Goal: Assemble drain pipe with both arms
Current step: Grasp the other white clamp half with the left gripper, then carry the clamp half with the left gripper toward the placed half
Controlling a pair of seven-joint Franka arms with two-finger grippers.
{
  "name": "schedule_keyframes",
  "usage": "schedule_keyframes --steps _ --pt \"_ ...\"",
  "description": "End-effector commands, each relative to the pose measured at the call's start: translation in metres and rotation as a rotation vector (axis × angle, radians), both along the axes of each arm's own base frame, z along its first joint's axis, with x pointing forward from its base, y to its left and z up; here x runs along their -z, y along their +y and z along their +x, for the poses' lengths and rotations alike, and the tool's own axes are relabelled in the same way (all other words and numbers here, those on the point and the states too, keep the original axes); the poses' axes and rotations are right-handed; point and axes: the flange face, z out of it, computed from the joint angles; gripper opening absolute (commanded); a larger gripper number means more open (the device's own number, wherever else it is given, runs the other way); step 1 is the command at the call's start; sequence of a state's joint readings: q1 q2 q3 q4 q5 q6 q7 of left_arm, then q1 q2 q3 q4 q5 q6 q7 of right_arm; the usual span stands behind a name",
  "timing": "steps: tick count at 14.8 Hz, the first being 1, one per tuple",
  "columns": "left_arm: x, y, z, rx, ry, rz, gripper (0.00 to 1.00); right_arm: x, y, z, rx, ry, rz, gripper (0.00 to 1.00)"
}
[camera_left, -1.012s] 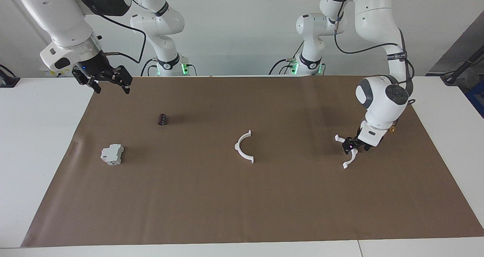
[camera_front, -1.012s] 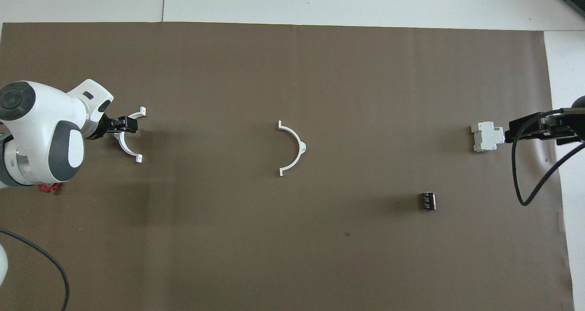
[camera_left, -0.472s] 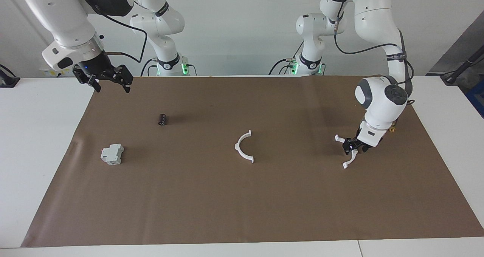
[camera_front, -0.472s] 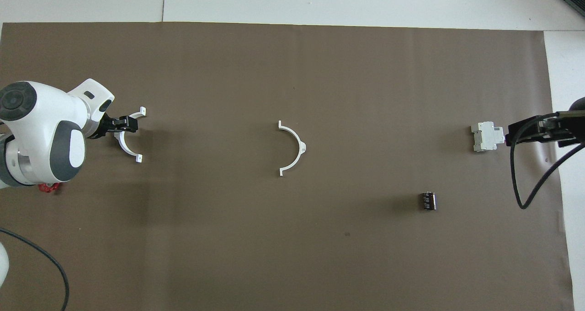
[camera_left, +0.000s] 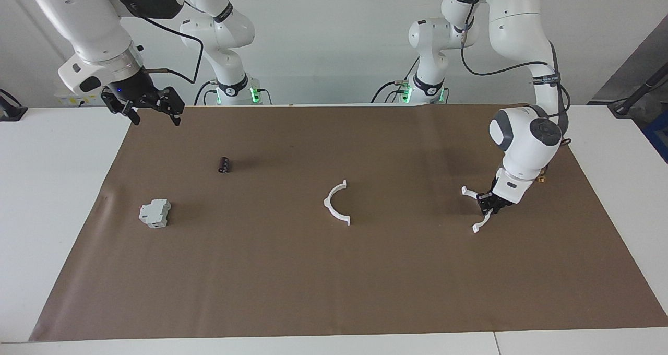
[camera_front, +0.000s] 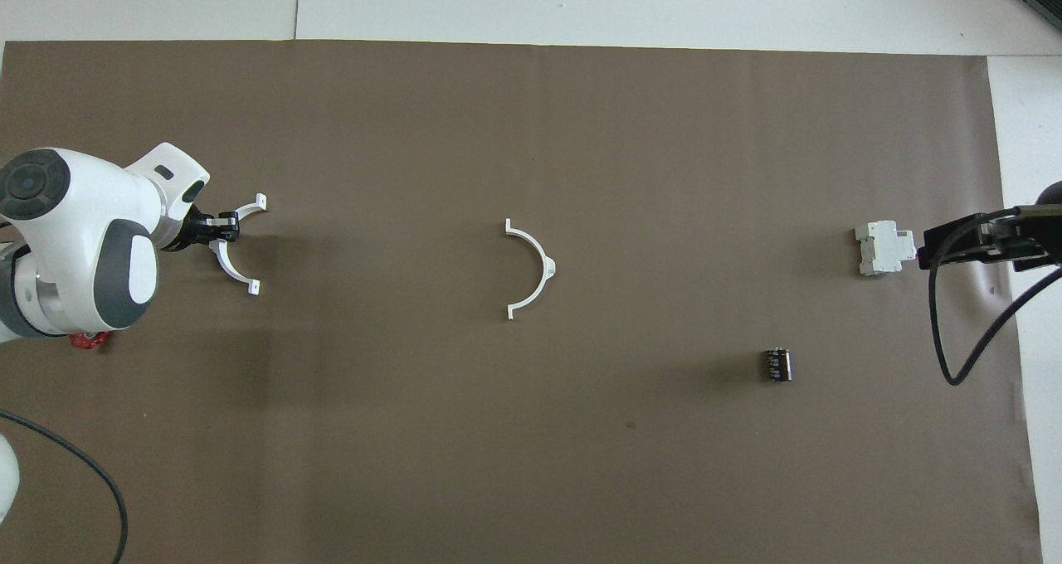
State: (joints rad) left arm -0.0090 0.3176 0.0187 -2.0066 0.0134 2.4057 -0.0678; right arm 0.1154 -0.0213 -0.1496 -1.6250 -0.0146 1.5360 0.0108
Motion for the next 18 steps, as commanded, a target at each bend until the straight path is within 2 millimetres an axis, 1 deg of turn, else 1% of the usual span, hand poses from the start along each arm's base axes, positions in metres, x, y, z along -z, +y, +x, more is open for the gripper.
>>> schedule_keyframes --steps 1,4,7,8,10,13,15,18 --pt "0.002 -0.001 0.000 -0.011 -0.017 -0.006 0.04 -0.004 -0.002 -0.007 -0.014 0.001 0.026 1.00" --pt "-0.004 -0.002 0.000 -0.009 -0.015 -0.006 0.00 -0.005 -0.002 -0.007 -0.014 -0.003 0.026 1.00" --pt "-0.018 -0.011 0.002 -0.036 -0.023 -0.013 0.00 -0.005 0.001 -0.007 -0.018 -0.002 0.026 1.00" --pt "-0.027 -0.018 0.001 -0.022 -0.022 -0.012 0.00 -0.005 0.001 -0.007 -0.020 -0.002 0.026 1.00" --pt "-0.035 -0.034 0.000 0.042 0.017 -0.007 0.00 -0.005 0.001 -0.007 -0.018 -0.002 0.026 1.00" --pt "-0.045 -0.076 0.001 0.069 0.028 -0.024 0.00 -0.005 0.001 -0.007 -0.018 -0.002 0.026 1.00" --pt "-0.043 -0.097 -0.006 0.118 0.069 -0.014 0.00 -0.004 0.001 -0.007 -0.018 -0.001 0.026 1.00" --pt "-0.040 -0.117 -0.008 0.157 0.075 -0.012 0.00 -0.005 0.000 -0.007 -0.017 -0.003 0.026 1.00"
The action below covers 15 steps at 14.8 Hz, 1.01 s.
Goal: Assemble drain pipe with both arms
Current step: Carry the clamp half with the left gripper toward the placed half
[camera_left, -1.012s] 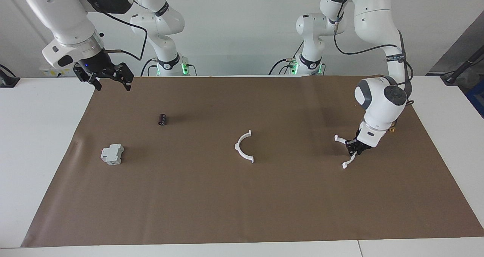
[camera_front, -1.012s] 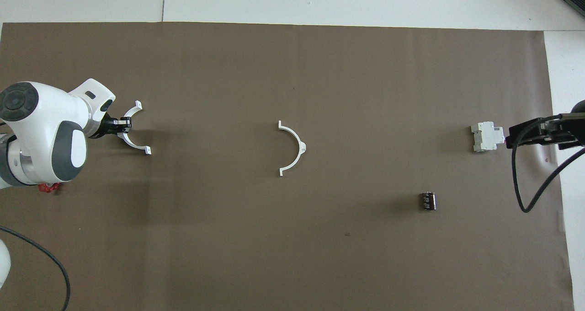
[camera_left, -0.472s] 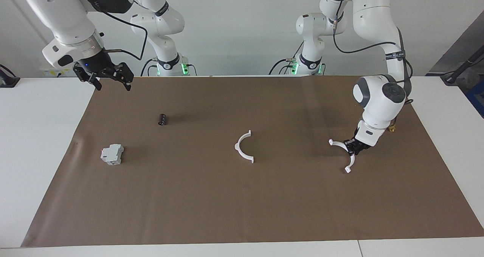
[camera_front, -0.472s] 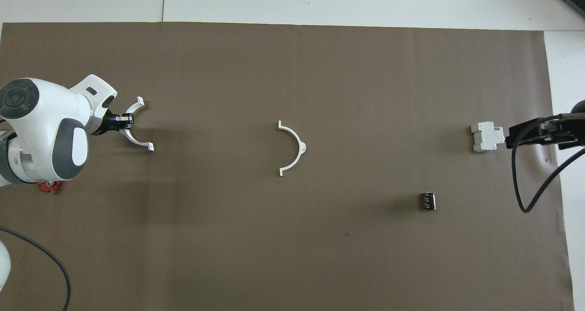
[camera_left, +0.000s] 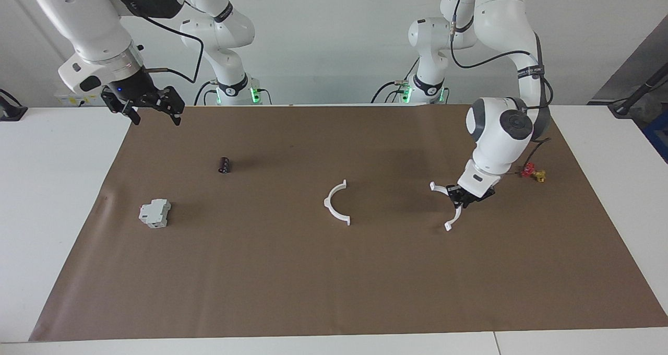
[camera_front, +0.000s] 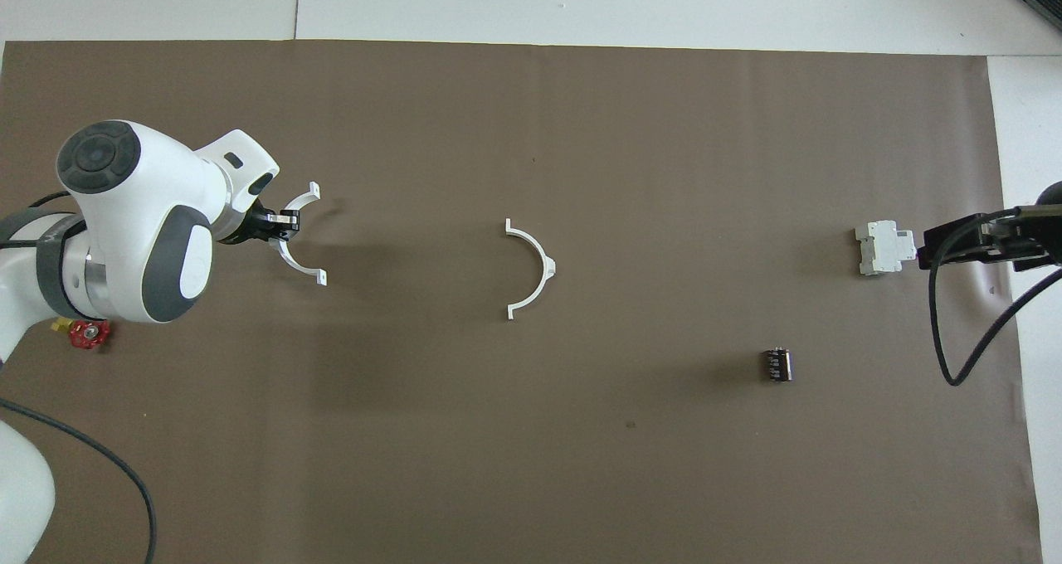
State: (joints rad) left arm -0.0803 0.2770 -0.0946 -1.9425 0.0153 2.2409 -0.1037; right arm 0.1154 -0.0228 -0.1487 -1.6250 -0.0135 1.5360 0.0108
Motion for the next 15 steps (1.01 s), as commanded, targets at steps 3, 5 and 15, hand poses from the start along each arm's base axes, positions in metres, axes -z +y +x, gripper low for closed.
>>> schedule_keyframes --steps 3,5,15 --pt "-0.003 -0.043 -0.005 0.047 0.012 0.004 0.00 -0.004 0.000 -0.006 -0.017 -0.001 0.025 1.00" --pt "-0.001 -0.066 -0.007 0.038 0.007 0.000 0.00 -0.004 -0.001 -0.006 -0.016 -0.001 0.025 1.00" --pt "0.027 -0.148 -0.009 -0.009 -0.017 -0.023 0.00 -0.004 -0.001 -0.006 -0.016 -0.001 0.025 1.00"
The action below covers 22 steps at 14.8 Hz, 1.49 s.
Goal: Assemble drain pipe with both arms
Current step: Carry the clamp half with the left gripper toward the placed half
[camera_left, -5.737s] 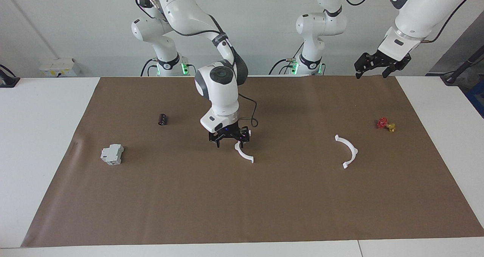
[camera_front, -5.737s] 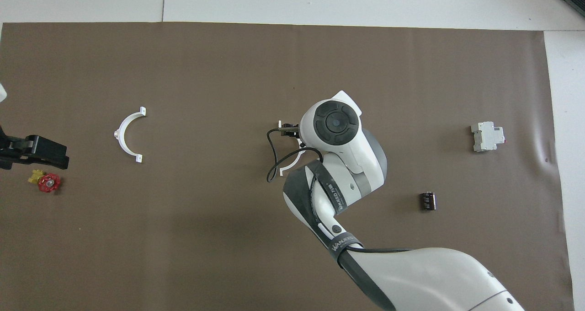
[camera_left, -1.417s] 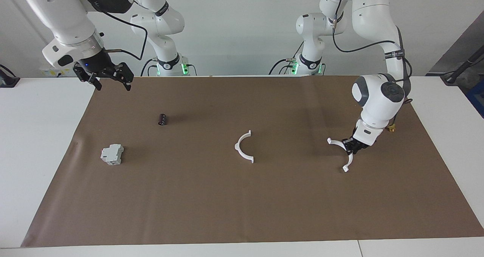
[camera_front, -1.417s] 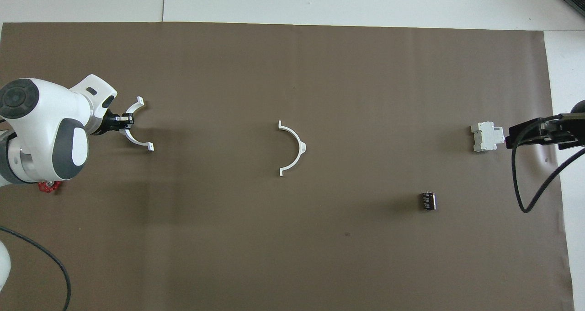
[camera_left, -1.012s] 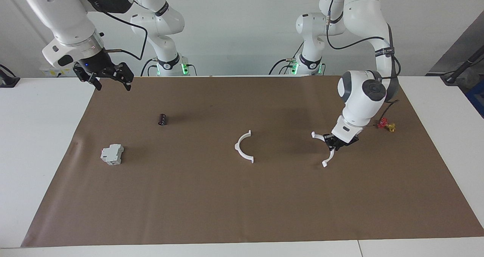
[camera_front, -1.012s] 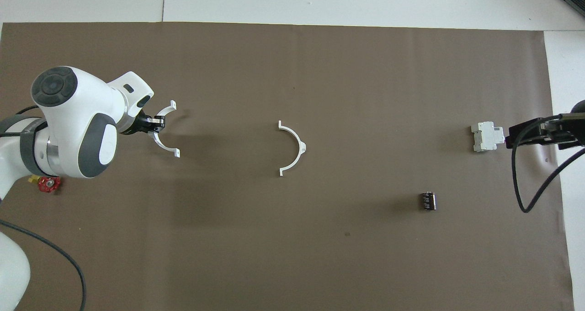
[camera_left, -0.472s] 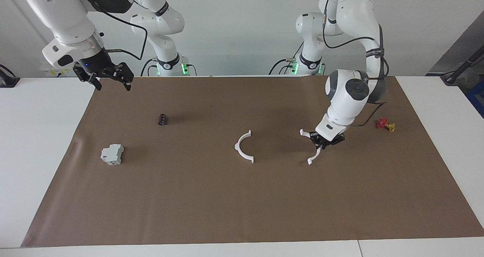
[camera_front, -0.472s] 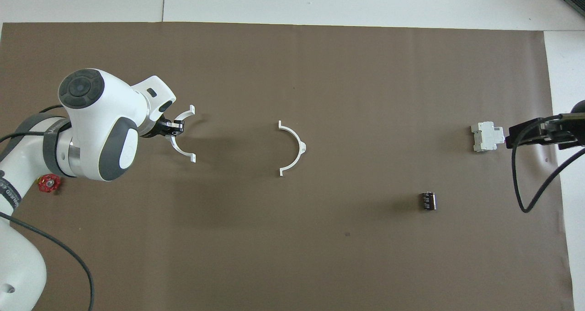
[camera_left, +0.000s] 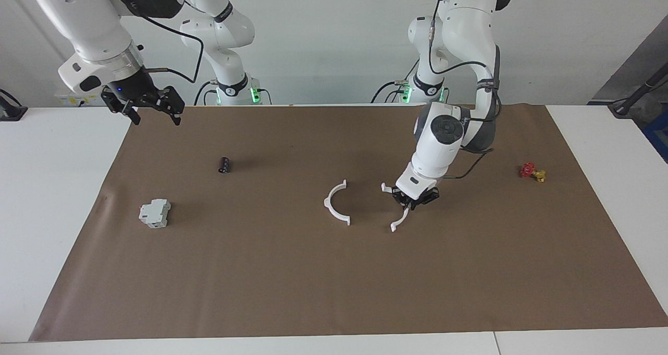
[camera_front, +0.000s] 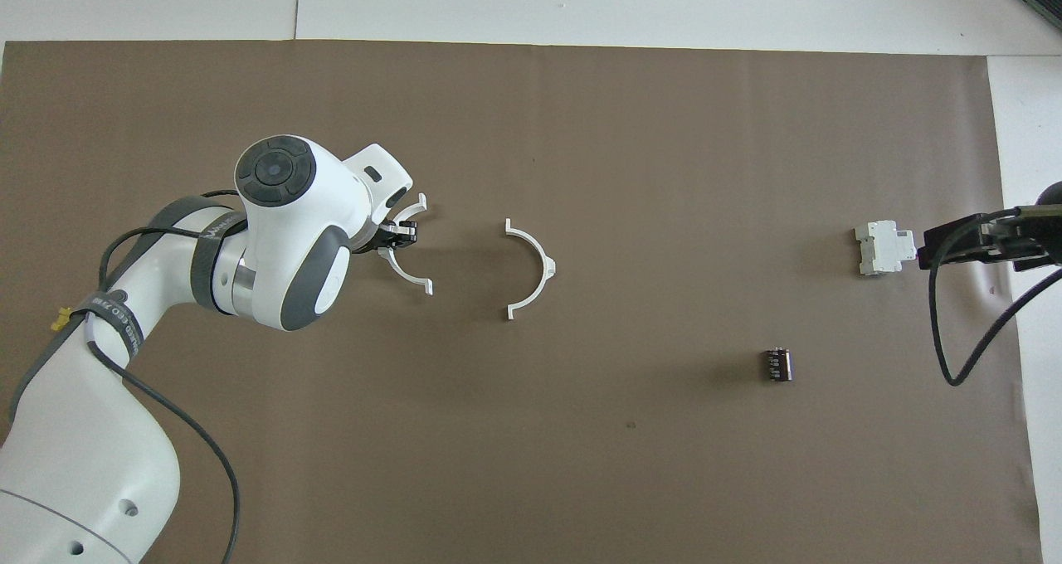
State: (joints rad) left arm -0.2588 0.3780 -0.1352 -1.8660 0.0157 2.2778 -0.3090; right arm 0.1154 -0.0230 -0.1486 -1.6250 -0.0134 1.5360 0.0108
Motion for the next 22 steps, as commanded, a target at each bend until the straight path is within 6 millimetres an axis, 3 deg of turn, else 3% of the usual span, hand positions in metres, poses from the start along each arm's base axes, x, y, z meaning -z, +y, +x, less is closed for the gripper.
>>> schedule_keyframes --steps 1,9,22 --pt "0.002 -0.020 0.003 -0.025 -0.018 0.008 0.00 -0.004 -0.001 -0.006 -0.016 -0.001 0.025 1.00" --pt "0.004 -0.068 -0.021 -0.021 -0.029 0.035 0.00 -0.004 0.000 -0.006 -0.019 -0.001 0.025 1.00" --pt "0.018 -0.098 -0.033 -0.075 -0.065 0.050 0.00 -0.004 -0.001 -0.006 -0.016 -0.001 0.025 1.00"
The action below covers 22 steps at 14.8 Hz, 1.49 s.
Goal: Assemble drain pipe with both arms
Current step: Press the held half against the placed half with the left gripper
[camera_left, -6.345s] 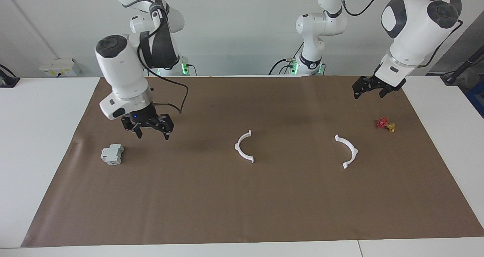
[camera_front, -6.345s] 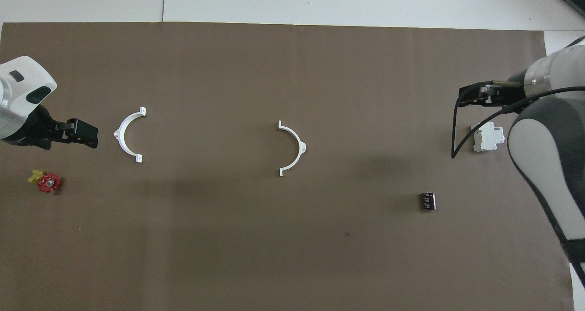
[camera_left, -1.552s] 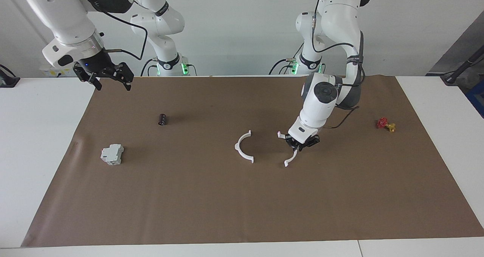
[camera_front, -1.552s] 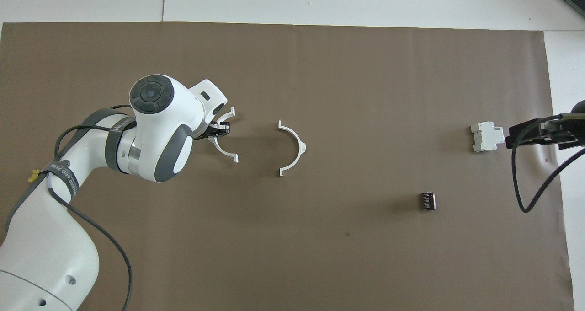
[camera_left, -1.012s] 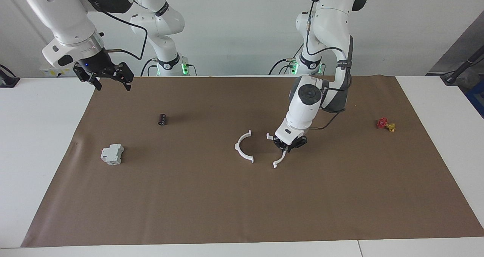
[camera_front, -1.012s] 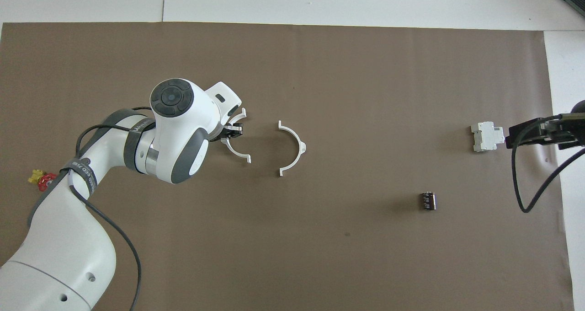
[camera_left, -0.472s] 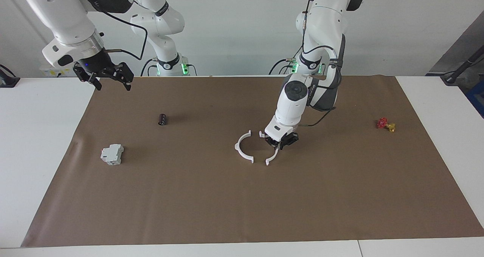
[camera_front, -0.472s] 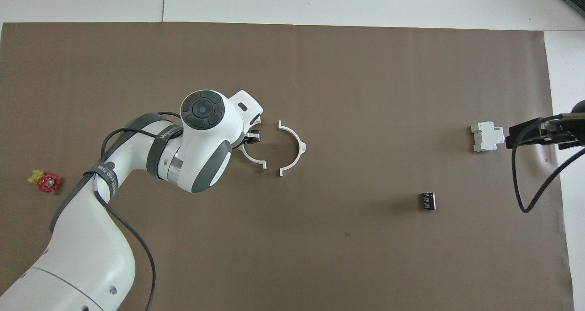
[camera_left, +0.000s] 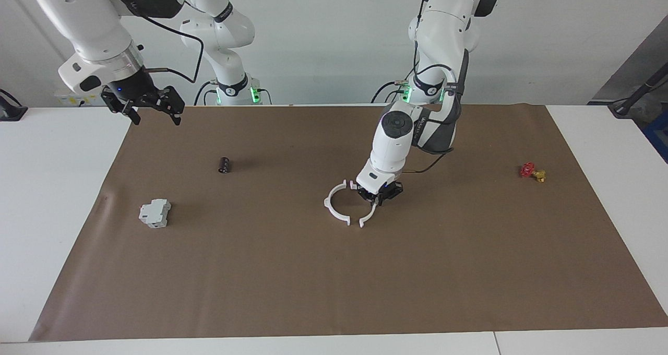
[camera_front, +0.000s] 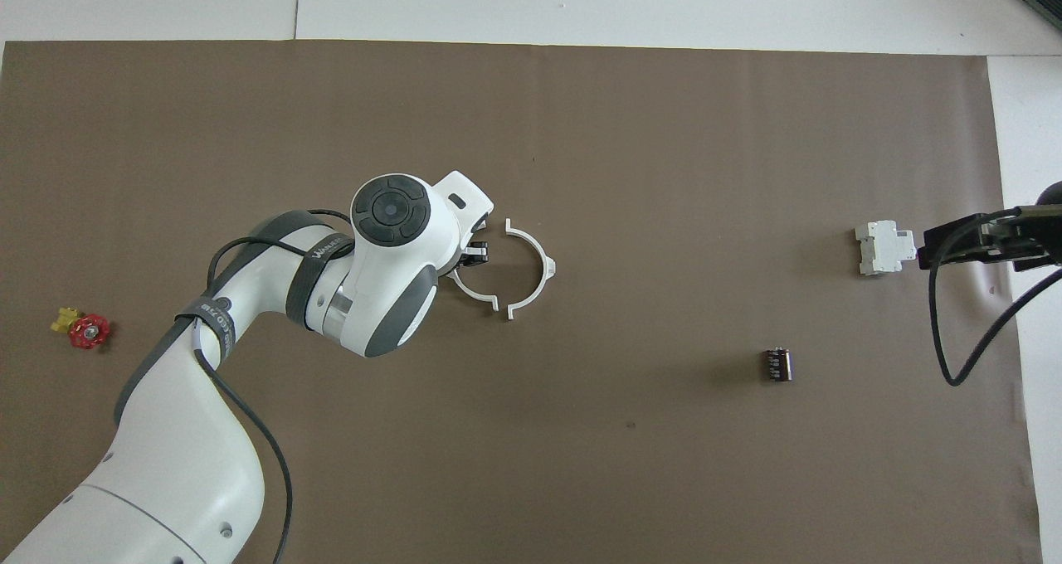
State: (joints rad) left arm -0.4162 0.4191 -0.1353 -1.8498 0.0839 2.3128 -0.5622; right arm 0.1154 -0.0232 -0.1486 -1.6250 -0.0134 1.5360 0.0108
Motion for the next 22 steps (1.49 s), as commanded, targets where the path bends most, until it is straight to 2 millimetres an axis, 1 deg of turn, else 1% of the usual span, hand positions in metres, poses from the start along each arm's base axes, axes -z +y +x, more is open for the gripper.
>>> schedule_keyframes --steps 1,3,16,17,22 --pt "0.006 -0.008 0.004 -0.024 -0.045 0.032 0.00 -0.004 0.000 -0.006 -0.017 -0.001 0.025 1.00" --pt "0.008 -0.013 0.001 -0.021 -0.046 0.032 0.00 -0.004 0.000 -0.006 -0.017 -0.001 0.025 1.00" --pt "0.004 -0.017 -0.002 -0.009 -0.045 0.036 0.00 -0.004 0.000 -0.006 -0.017 -0.001 0.025 1.00" --pt "0.004 -0.020 -0.004 -0.002 -0.045 0.037 0.00 -0.003 0.000 -0.006 -0.017 0.001 0.025 1.00" --pt "0.007 -0.020 -0.005 0.010 -0.042 0.042 0.00 -0.003 -0.001 -0.006 -0.017 0.001 0.025 1.00"
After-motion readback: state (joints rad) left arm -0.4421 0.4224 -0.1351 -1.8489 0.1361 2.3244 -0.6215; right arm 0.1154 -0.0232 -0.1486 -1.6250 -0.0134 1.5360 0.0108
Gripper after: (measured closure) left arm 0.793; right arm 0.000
